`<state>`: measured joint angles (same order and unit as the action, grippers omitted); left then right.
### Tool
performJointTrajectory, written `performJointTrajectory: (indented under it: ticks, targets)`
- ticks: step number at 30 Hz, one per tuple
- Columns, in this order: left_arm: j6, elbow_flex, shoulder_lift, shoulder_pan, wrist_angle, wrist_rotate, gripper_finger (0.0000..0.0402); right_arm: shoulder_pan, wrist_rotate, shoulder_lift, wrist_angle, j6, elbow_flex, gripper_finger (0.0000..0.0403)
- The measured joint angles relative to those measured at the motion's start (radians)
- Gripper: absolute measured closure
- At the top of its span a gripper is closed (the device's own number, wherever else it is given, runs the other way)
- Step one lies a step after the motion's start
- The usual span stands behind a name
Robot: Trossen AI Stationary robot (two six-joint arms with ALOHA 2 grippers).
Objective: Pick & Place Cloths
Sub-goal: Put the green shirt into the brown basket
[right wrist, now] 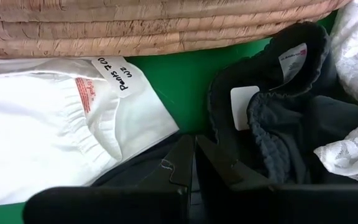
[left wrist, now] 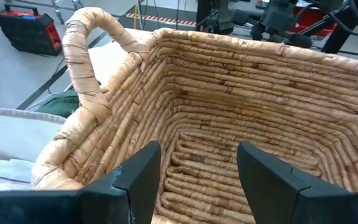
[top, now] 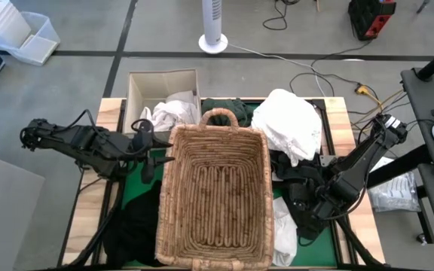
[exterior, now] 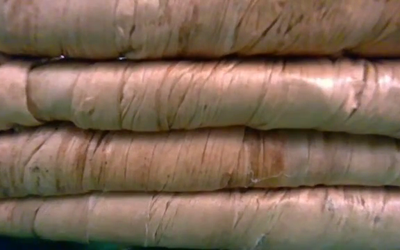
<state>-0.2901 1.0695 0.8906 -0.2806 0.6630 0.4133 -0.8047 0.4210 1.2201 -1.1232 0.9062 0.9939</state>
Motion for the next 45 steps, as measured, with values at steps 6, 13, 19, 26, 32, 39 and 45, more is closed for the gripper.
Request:
performJointTrajectory:
  ticks: [6, 13, 19, 26, 32, 39, 45]
  targets:
    - [0.000, 0.000, 0.008, 0.000, 0.001, 0.000, 0.0212, 0.000, 0.000, 0.000, 0.008, 0.002, 0.000, 0.0390]
    - [0.000, 0.000, 0.027, 0.000, 0.003, 0.025, 0.0212, 0.000, 0.000, 0.000, 0.045, 0.010, -0.029, 0.0390]
    - [0.009, 0.000, 0.044, 0.000, 0.004, 0.026, 0.0212, 0.000, 0.000, 0.000, 0.091, 0.035, -0.077, 0.0390]
    - [0.031, 0.000, 0.048, 0.000, 0.004, 0.091, 0.0212, 0.000, 0.000, 0.000, 0.093, 0.050, -0.080, 0.0390]
    - [0.074, 0.000, 0.041, 0.001, 0.004, 0.177, 0.0212, 0.000, 0.000, 0.000, 0.093, 0.040, -0.082, 0.0390]
    - [0.077, 0.000, 0.040, 0.001, 0.004, 0.208, 0.0212, 0.000, 0.000, 0.000, 0.101, 0.039, -0.082, 0.0380]
    - [0.076, 0.000, 0.040, 0.001, 0.003, 0.216, 0.0212, 0.000, 0.021, 0.000, 0.108, 0.037, -0.082, 0.0308]
